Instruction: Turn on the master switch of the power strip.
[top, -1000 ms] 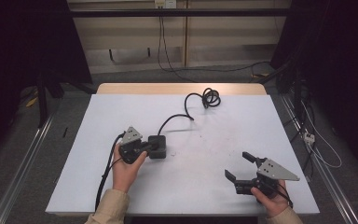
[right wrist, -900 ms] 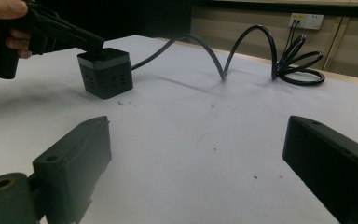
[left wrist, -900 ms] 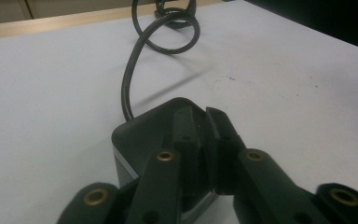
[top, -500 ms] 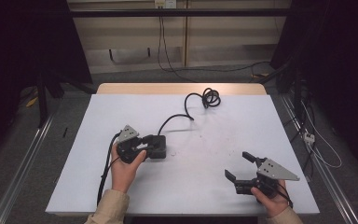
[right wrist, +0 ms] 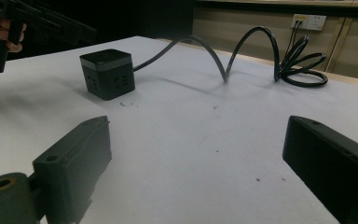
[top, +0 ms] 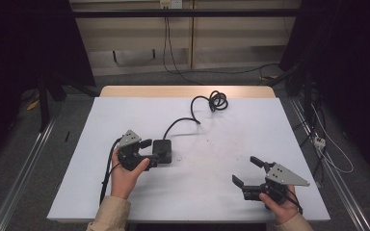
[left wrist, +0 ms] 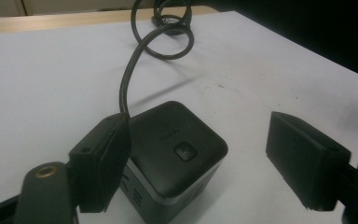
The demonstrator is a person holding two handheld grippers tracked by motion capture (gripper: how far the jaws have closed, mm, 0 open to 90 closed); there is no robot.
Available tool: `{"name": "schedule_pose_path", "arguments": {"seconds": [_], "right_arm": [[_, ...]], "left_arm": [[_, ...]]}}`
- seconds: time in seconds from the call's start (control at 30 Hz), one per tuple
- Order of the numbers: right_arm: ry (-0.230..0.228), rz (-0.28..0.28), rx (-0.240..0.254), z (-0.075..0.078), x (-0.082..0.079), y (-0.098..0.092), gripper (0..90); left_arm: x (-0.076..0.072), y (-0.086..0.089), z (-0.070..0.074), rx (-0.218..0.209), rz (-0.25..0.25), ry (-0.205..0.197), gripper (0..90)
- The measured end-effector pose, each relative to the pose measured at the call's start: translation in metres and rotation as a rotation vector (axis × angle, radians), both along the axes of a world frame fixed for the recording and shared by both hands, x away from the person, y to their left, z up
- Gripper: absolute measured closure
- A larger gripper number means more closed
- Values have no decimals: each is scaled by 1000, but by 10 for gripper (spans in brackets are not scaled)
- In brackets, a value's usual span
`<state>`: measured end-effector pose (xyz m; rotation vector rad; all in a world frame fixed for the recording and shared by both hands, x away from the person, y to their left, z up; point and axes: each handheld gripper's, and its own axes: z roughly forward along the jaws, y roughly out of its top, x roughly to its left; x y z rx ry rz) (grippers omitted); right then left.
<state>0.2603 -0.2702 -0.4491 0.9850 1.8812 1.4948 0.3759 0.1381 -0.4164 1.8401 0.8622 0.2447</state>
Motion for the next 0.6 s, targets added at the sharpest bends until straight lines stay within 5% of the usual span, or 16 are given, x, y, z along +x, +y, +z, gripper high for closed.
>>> {"name": "schedule_pose_path", "arguments": {"seconds": [0.6], "right_arm": [[-3, -3, -2, 1, 0, -1, 72]], "left_arm": [[-6, 15, 0, -15, -30, 3, 95]]}}
